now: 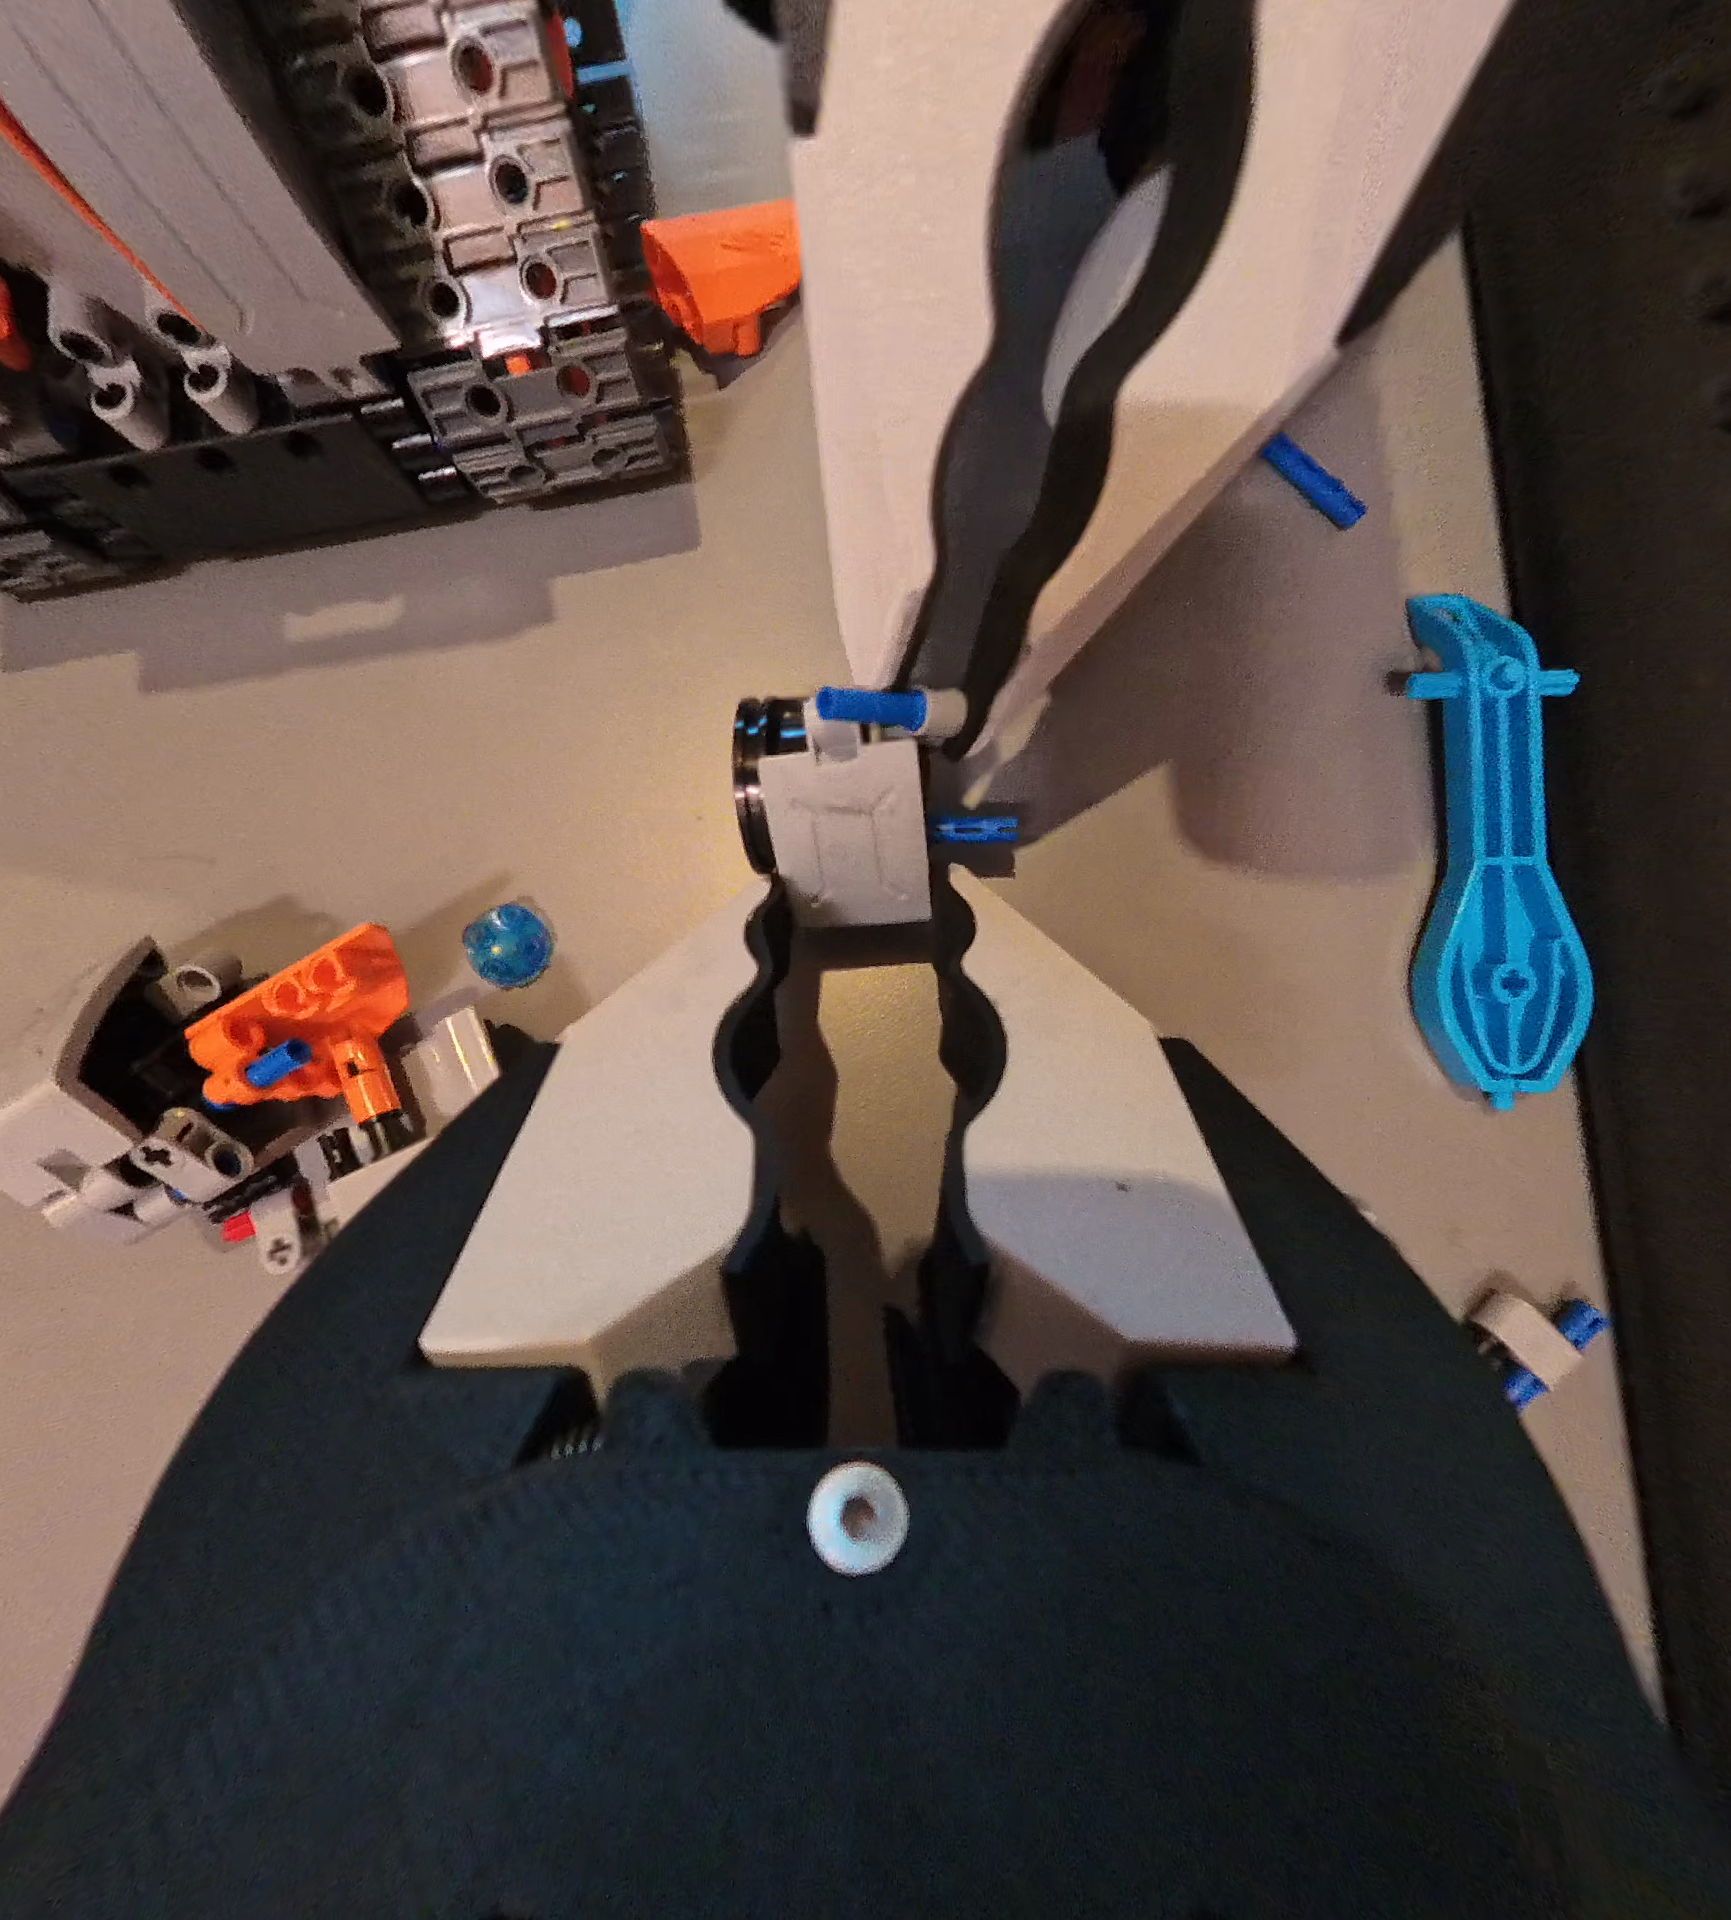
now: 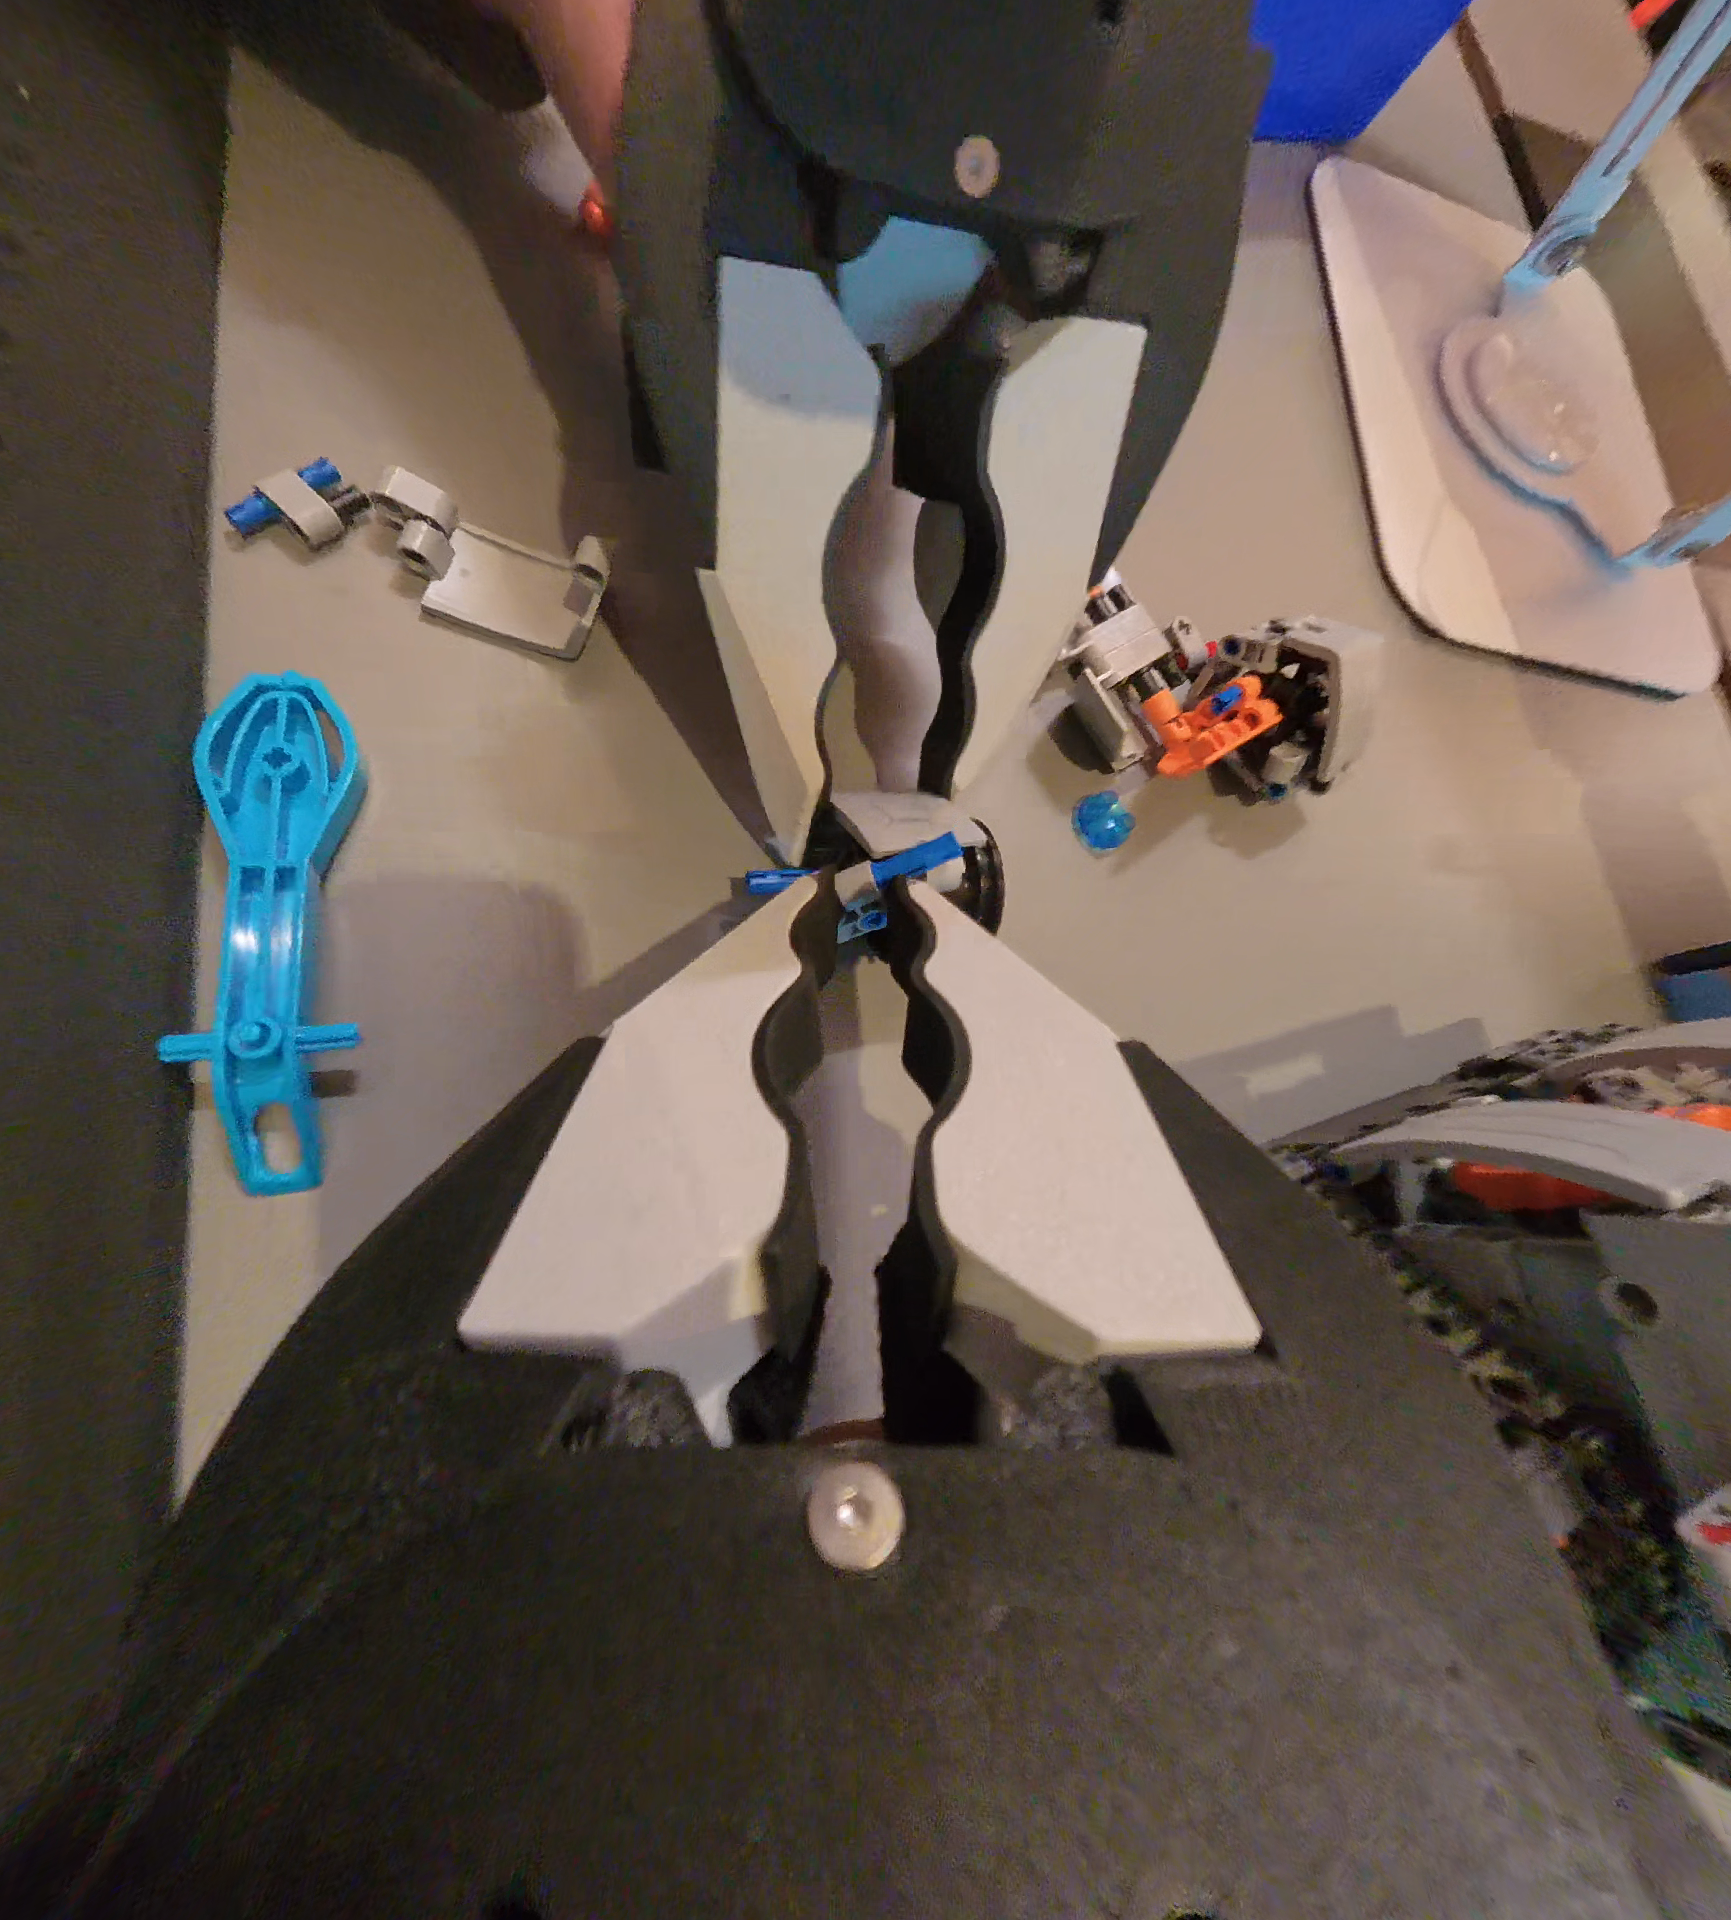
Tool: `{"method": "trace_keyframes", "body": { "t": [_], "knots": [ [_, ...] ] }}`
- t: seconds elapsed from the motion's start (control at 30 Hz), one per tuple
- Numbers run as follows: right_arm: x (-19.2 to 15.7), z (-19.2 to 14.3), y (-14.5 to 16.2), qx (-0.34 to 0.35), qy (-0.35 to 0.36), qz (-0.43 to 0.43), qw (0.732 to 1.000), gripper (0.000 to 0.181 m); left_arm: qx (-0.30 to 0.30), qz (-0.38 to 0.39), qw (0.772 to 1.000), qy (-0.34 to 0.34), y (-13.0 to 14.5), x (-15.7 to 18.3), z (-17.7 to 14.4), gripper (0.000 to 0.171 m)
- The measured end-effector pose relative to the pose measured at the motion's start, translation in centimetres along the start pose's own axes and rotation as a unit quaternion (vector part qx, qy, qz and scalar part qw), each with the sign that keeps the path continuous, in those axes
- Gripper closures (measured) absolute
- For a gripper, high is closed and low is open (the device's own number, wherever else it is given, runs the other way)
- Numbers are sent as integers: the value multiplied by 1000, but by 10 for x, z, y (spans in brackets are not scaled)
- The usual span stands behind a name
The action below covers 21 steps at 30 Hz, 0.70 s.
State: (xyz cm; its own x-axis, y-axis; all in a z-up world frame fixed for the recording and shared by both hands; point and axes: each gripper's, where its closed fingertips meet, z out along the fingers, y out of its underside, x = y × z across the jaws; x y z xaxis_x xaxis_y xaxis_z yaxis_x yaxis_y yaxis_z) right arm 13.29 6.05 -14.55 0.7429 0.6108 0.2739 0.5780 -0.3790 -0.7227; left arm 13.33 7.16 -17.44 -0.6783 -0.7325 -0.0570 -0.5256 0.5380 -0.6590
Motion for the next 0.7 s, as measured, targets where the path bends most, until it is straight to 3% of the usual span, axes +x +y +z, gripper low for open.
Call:
{"method": "trace_keyframes", "body": {
  "t": [0.23, 0.6, 0.7],
  "knots": [
    [-1, 0, 3, 4, -23, 34, 999, 174, -12, 50, 998, -39, -1, -1, -1, 145],
    [-6, -2, 1, -2, -13, -21, 1000, 175, 31, -20, 998, 49, -3, 9, -8, 140],
    [-6, -2, 1, -2, -15, -18, 1000, 175, 39, -16, 998, 45, -7, 7, -15, 137]
  ]
}}
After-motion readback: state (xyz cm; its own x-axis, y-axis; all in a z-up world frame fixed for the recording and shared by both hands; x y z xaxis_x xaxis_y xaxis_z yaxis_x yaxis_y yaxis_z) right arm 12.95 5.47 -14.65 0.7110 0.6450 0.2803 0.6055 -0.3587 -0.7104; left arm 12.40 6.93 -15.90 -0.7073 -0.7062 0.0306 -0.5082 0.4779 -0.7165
